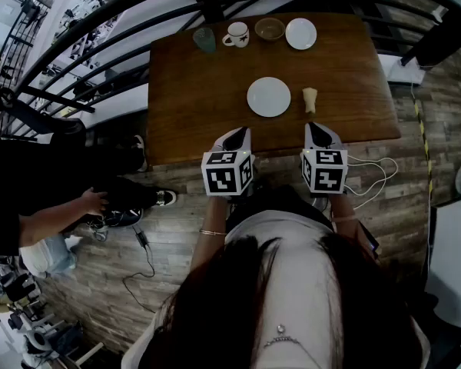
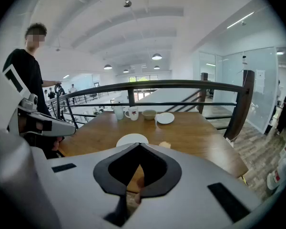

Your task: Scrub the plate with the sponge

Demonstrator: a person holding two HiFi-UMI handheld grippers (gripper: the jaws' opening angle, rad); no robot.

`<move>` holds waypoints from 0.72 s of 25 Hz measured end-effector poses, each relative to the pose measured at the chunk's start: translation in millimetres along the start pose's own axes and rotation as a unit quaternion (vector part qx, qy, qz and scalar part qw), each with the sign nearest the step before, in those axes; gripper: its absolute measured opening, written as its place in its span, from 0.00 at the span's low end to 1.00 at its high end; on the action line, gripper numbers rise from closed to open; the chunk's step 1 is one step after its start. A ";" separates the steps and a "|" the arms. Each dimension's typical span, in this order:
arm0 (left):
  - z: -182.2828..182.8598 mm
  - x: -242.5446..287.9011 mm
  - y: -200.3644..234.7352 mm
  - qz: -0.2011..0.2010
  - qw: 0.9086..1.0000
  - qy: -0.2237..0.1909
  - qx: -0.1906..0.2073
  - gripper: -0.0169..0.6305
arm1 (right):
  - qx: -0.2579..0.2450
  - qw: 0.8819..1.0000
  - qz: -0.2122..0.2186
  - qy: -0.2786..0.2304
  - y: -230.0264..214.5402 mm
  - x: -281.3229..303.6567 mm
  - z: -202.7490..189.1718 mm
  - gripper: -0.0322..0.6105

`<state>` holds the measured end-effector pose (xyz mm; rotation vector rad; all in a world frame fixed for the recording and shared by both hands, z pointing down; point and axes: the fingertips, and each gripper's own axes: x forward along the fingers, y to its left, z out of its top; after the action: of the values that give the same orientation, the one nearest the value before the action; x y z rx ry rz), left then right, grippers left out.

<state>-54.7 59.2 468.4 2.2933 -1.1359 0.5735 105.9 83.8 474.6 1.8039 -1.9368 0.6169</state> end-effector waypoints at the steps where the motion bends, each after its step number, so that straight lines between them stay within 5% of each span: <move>1: 2.3 1.5 -0.3 -0.002 1.000 0.001 0.002 0.04 | 0.002 1.000 -0.002 0.000 -1.1 0.8 2.0 0.11; 18: 13.6 13.9 28.1 -0.052 0.998 0.018 0.019 0.04 | 0.034 0.999 -0.037 0.006 17.6 19.3 15.4 0.11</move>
<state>-67.9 28.0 472.9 2.3497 -0.9894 0.5981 86.9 60.2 472.7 1.8990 -1.8520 0.6743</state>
